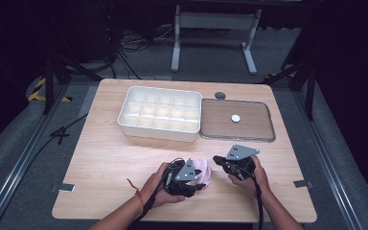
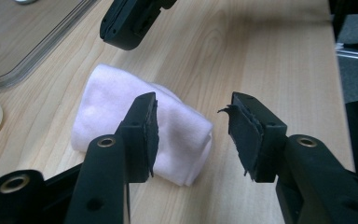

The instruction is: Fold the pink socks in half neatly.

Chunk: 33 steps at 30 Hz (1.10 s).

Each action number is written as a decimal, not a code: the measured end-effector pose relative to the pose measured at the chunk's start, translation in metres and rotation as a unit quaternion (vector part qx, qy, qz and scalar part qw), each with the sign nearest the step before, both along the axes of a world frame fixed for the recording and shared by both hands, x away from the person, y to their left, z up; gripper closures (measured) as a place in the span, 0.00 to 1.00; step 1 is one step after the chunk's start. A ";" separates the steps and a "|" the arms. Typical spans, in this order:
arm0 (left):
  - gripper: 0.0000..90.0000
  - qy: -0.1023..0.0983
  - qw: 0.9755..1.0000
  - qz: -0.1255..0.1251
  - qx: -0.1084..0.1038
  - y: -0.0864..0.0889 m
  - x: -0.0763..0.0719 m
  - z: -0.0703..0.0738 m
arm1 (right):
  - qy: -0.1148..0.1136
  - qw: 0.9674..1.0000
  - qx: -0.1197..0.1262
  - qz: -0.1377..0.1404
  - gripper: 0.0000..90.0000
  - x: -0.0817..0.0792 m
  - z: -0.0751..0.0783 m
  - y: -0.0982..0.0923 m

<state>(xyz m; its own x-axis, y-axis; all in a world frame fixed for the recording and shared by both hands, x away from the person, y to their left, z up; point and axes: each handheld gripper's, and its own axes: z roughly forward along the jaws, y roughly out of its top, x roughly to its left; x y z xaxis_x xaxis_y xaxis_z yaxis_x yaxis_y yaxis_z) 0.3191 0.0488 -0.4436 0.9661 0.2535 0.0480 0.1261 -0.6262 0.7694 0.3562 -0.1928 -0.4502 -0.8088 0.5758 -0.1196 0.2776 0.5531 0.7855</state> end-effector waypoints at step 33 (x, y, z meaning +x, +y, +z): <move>0.32 0.030 0.986 0.137 0.089 0.164 0.000 -0.028 | 0.014 0.999 0.021 0.021 0.64 -0.015 0.016 0.039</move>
<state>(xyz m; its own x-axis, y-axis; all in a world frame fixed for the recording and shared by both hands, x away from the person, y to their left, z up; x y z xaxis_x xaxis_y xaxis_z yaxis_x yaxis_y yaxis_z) 0.3187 0.2124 -0.4716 0.8649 0.4984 0.0598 0.3520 -0.6871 0.6356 0.3416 -0.1542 -0.4337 -0.8353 0.5451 -0.0723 0.2770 0.5307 0.8010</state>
